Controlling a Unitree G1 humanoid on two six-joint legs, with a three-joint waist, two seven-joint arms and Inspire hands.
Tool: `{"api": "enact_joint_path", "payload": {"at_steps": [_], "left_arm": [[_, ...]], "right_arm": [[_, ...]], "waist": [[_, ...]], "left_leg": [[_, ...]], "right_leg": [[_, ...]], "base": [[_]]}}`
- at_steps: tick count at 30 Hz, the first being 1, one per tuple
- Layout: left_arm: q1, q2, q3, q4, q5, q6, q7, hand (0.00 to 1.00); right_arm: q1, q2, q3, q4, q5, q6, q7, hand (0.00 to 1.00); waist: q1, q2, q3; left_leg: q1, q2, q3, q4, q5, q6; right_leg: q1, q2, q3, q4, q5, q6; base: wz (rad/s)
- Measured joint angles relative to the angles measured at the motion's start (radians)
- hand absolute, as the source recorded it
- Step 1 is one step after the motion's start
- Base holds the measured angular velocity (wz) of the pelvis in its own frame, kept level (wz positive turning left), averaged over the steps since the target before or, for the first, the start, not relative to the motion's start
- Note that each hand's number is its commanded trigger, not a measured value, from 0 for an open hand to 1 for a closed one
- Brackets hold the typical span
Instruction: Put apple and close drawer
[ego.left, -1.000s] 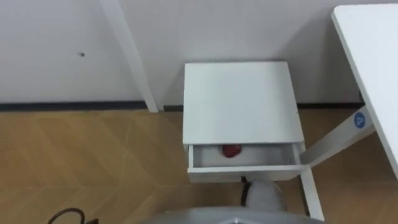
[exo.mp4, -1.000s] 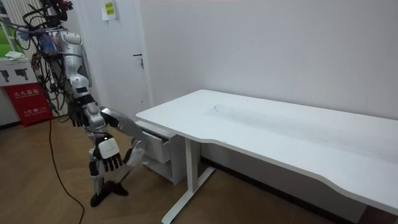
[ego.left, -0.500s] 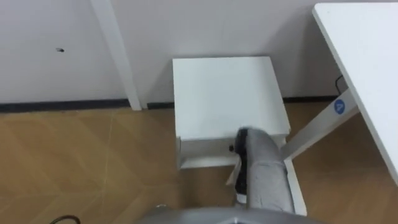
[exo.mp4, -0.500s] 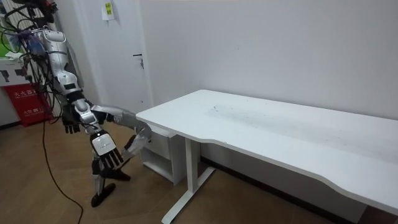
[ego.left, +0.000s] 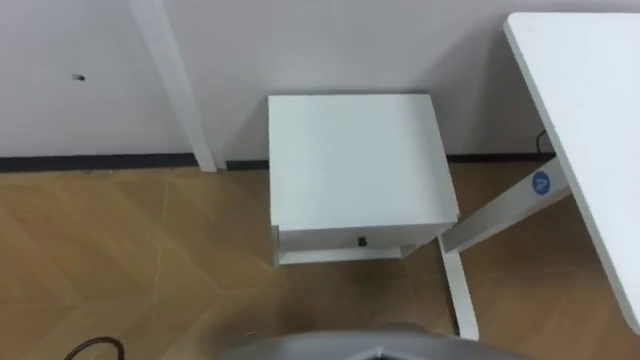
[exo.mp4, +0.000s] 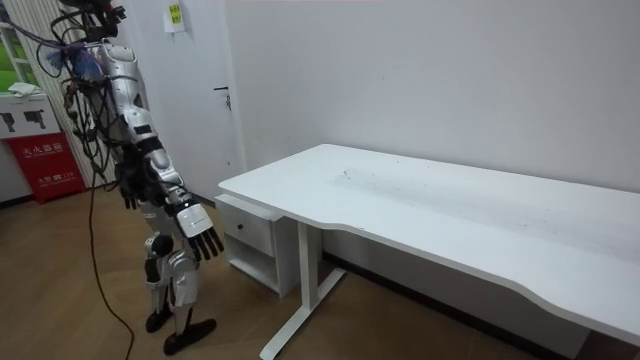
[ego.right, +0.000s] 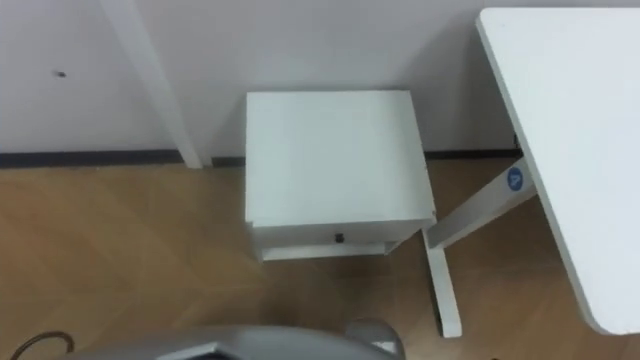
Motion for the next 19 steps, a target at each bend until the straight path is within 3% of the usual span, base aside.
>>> {"api": "enact_joint_path", "payload": {"at_steps": [4, 8, 15, 19], "left_arm": [[-0.004, -0.01, -0.001, 0.018, -0.019, -0.009, -0.001, 0.0], [0.017, -0.015, -0.001, 0.026, -0.017, -0.007, -0.001, 0.0], [0.037, -0.032, -0.001, 0.036, -0.009, -0.014, -0.001, 0.0], [0.034, -0.037, 0.0, 0.036, 0.004, -0.016, -0.004, 0.0]], "right_arm": [[-0.006, 0.01, 0.001, 0.003, 0.002, 0.002, -0.009, 0.0], [0.004, 0.026, 0.015, 0.038, -0.002, 0.014, -0.015, 0.0], [0.011, 0.029, 0.023, 0.074, -0.009, 0.022, -0.014, 0.0], [0.012, 0.029, 0.022, 0.074, -0.044, 0.023, -0.005, 0.0]], "waist": [[0.015, -0.012, 0.0021], [0.018, 0.006, 0.001], [0.019, 0.028, 0.0064], [0.017, 0.025, 0.0065]], "left_leg": [[0.014, 0.008, -0.008, -0.025, 0.015, -0.024], [0.025, 0.01, -0.054, -0.052, 0.029, -0.047], [0.069, 0.006, -0.064, -0.107, 0.054, -0.059], [0.069, 0.005, -0.079, -0.107, 0.055, -0.06]], "right_leg": [[0.033, 0.021, -0.002, -0.064, 0.009, -0.005], [0.056, 0.038, -0.012, -0.101, 0.016, -0.017], [0.08, 0.041, -0.027, -0.101, 0.015, -0.018], [0.085, 0.041, -0.037, -0.101, 0.015, -0.018]], "base": [[-0.03], [0.06], [0.04], [0.08]]}}
